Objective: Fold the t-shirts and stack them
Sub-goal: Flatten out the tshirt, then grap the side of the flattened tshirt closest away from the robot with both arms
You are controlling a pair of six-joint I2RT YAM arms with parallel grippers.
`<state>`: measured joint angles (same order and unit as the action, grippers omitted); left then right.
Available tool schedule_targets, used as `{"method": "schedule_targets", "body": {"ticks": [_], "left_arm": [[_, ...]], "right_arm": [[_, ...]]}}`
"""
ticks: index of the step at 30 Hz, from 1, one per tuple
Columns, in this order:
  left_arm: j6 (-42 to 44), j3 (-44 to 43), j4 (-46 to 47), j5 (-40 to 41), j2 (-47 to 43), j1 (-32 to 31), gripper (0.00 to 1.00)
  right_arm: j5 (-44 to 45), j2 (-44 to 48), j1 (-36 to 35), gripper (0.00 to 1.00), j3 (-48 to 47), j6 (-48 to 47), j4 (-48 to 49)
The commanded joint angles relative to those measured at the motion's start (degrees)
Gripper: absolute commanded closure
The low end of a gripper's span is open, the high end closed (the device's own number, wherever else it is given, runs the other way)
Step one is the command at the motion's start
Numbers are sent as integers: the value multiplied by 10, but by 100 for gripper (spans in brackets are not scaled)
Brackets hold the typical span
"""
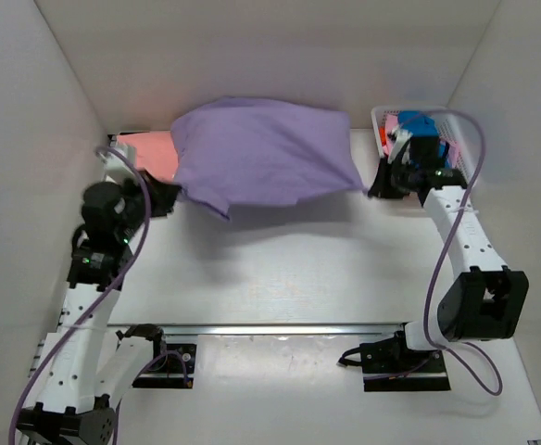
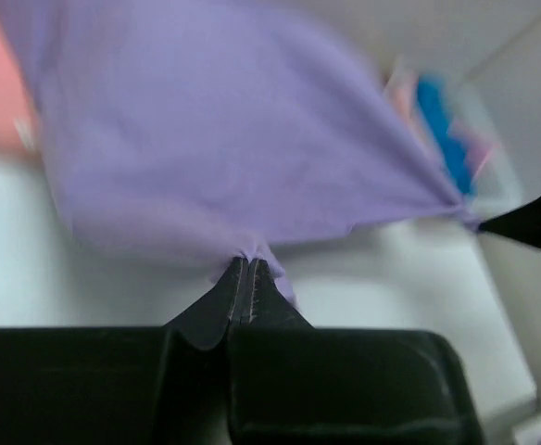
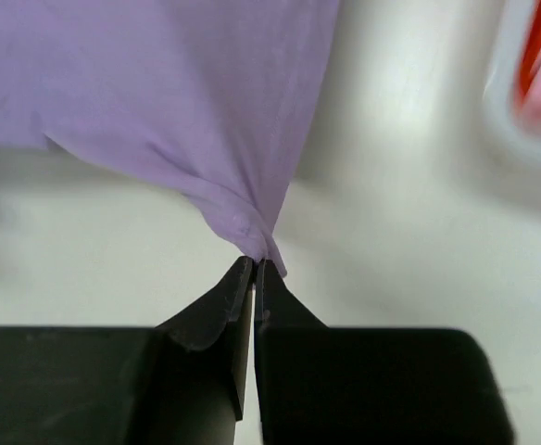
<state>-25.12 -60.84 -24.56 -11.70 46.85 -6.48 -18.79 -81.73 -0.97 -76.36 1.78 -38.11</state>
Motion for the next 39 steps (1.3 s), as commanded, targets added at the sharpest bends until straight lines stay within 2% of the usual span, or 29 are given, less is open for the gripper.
{"method": "schedule_targets", "body": {"ticks": [1, 4, 8, 14, 20, 26, 30, 34, 39], "left_arm": [[-31, 139, -22, -37, -81, -18, 100], [-35, 223, -51, -36, -119, -28, 100], [-63, 306, -57, -53, -151, -32, 100], [-72, 341, -70, -49, -165, -31, 100], [-59, 318, -49, -32, -135, -14, 100], [-24, 230, -21, 0, -49, 16, 100], [-14, 180, 1, 1, 18, 35, 100], [-7, 150, 8, 4, 37, 47, 100], [-4, 143, 0, 2, 30, 53, 100]], "right_arm": [[-10, 75, 9, 99, 100, 12, 1], [-13, 97, 8, 100, 180, 22, -6], [-7, 73, 30, 100, 248, 16, -34], [7, 65, 48, 100, 287, 19, -57], [5, 89, 69, 100, 317, 25, -66], [-7, 105, 77, 100, 288, 33, -100], [-14, 117, 36, 100, 266, 49, -138], [-13, 156, -20, 100, 287, 80, -161], [-21, 196, -22, 100, 338, 73, -190]]}}
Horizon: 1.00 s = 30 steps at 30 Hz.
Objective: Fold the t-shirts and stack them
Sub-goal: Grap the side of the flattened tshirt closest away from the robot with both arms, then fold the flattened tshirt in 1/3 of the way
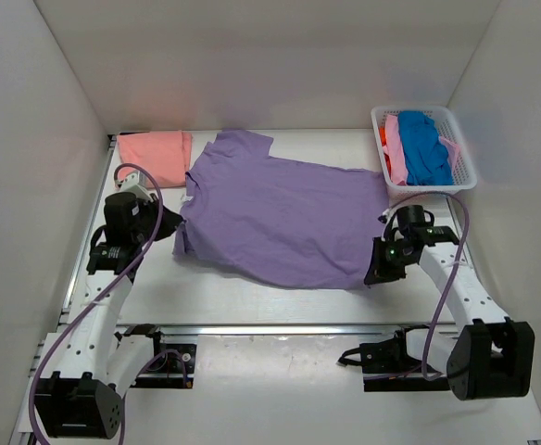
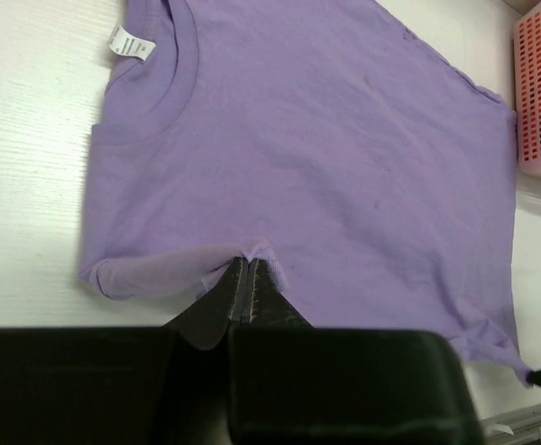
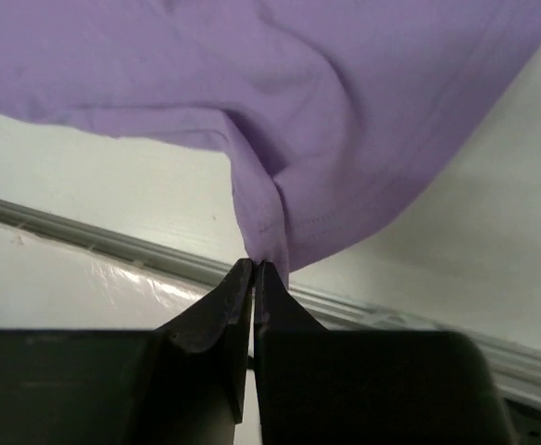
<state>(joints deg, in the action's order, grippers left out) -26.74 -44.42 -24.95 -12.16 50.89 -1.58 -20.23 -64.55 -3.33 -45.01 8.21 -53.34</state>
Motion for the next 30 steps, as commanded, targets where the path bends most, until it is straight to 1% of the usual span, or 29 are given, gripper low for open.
{"method": "schedule_targets", "body": {"ticks": [1, 4, 7, 9, 11, 14, 17, 23, 25, 30], "left_arm": [[15, -21, 2, 7, -14, 5, 100], [22, -22, -5, 14, -15, 10, 100], [34, -34, -30, 18, -17, 16, 100], [47, -44, -39, 35, -17, 16, 100], [53, -42, -48, 42, -23, 15, 100], [50, -38, -31, 36, -25, 15, 100], [46, -40, -9, 21, -5, 14, 100], [28, -66, 36, 5, 55, 13, 100], [26, -73, 50, 2, 77, 13, 100], [20, -78, 96, -7, 119, 16, 100]], "right_arm": [[-9, 29, 7, 100, 38, 7, -38], [-34, 51, 11, 100, 60, -6, -52], [-18, 45, -16, 100, 54, 8, -67], [-9, 40, -28, 100, 48, 8, -77], [1, 38, -26, 100, 49, 14, -74], [-10, 30, -2, 100, 48, -2, -70], [-12, 16, 20, 100, 46, -10, -66], [-12, -26, 32, 100, 37, -21, -41], [-24, -41, 57, 100, 25, -30, -40], [-15, -65, 77, 100, -7, -24, -20]]}}
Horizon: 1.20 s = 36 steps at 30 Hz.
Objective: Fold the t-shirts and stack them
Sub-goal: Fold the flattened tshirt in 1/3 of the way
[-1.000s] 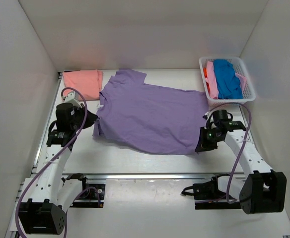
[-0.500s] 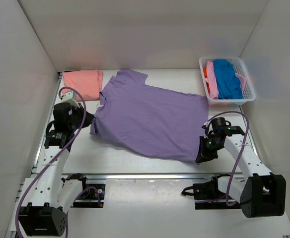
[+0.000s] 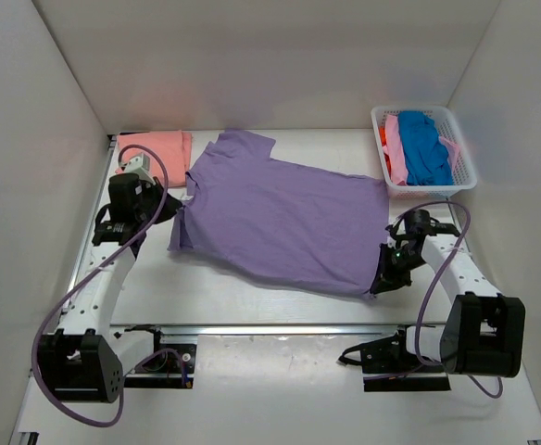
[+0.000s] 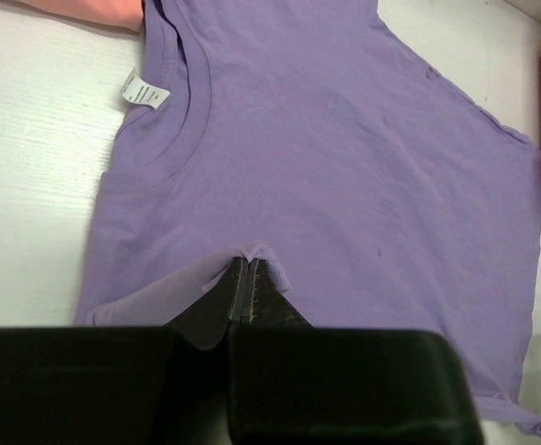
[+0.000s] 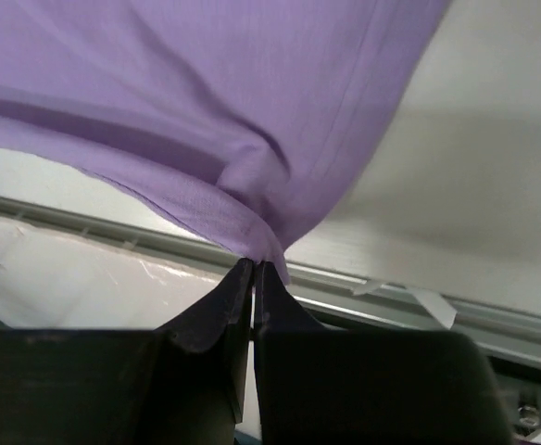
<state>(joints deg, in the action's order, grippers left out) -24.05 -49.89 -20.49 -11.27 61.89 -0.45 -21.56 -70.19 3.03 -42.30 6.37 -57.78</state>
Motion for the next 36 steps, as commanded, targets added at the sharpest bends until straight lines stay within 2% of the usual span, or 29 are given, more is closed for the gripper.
{"method": "schedule_targets", "body": {"ticks": [1, 15, 25, 36], "left_arm": [[-9, -25, 56, -17, 23, 4, 100], [-10, -97, 108, -21, 140, 4, 100], [-9, -142, 133, -30, 189, 4, 100], [-18, -142, 148, -31, 212, 4, 100]], "right_arm": [[-1, -11, 14, 100, -37, -10, 28], [4, -112, 47, 100, -98, -32, 82], [16, -140, 51, 100, -122, -40, 97], [31, -138, 59, 100, -131, -43, 109]]}}
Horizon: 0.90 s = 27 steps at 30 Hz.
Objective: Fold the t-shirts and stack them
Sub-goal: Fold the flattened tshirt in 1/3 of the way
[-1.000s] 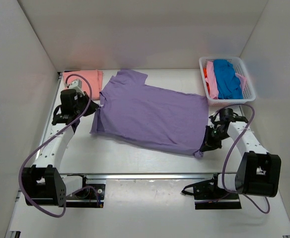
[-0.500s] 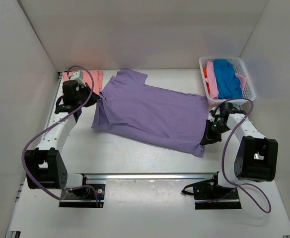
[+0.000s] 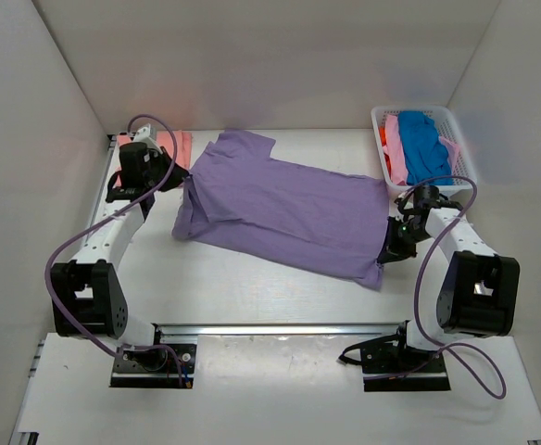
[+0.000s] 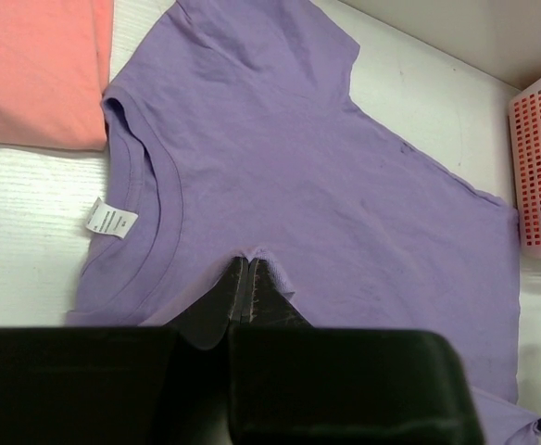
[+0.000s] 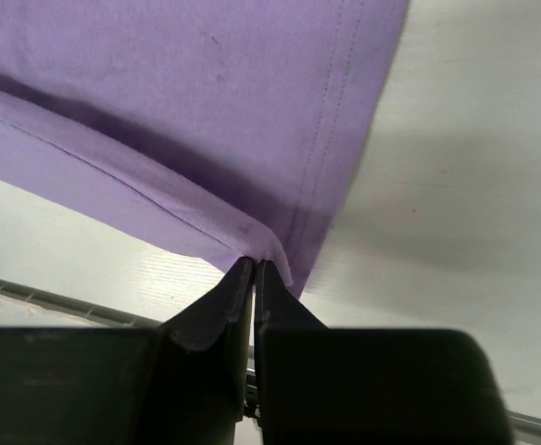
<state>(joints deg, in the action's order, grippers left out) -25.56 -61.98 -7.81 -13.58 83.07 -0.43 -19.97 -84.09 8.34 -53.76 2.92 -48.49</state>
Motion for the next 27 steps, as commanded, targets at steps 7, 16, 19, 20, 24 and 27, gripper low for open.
{"method": "schedule_targets", "body": {"ticks": [7, 16, 19, 20, 24, 27], "left_arm": [[-12, -57, 25, -8, 34, 4, 100], [-26, -109, 42, -14, 100, 1, 100], [-39, -126, 69, -22, 123, 0, 66], [-47, -127, 90, -26, 129, 2, 48], [-49, -129, 82, -21, 107, 3, 2], [-17, -99, 12, 1, 80, 3, 2]], "right_arm": [[20, -12, 7, 100, -28, -10, 30], [25, -46, 7, 97, -55, 0, 56], [57, -58, 0, 87, -77, 14, 77], [76, -56, -5, 80, -84, 16, 80], [135, -16, -20, 58, -88, 38, 82], [117, 17, -8, 55, -64, 54, 69]]}}
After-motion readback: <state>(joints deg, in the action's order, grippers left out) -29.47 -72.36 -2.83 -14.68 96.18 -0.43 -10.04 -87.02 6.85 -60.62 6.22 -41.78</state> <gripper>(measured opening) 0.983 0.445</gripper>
